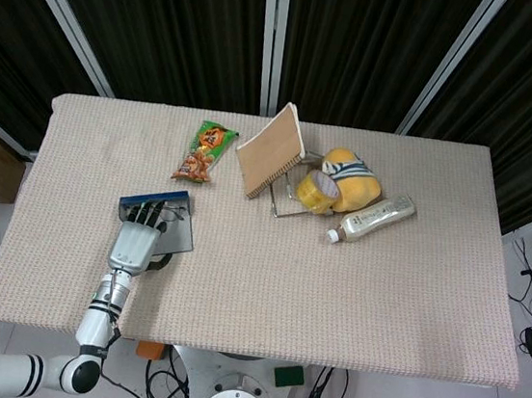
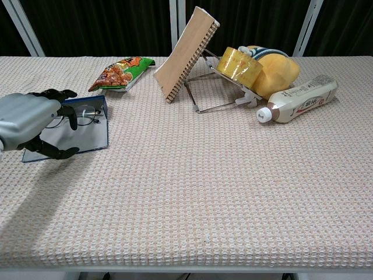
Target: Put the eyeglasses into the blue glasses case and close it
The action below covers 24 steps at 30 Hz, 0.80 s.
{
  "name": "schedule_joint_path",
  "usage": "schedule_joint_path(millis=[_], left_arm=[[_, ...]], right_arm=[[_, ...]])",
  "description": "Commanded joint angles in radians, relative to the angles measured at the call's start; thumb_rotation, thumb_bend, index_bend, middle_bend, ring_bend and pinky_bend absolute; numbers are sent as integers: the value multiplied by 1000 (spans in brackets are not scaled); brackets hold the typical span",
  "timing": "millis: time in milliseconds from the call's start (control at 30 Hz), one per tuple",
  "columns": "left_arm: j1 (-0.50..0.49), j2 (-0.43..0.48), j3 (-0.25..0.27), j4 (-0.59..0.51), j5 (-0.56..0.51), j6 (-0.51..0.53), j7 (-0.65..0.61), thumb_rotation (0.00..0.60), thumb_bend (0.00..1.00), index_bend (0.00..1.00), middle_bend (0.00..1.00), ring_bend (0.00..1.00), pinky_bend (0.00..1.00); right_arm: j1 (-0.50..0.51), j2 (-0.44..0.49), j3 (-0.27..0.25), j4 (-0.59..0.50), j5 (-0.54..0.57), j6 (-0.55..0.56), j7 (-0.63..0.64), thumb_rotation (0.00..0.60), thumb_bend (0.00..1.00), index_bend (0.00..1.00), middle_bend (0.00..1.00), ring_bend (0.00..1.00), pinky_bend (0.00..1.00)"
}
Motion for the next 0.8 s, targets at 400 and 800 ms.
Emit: schedule_joint_path(millis=[400,800], left_arm=[[-22,29,-17,-19,-73,-89,44,2,231,344,0,0,138],[-45,46,-2,-41,-165,-131,140,134,233,245,0,0,136]], right_arm=[[5,-5,0,5,-9,0,0,600,363,0,0,0,0],[5,-3,-1,2,-12,2,-4,600,363,0,0,0,0]])
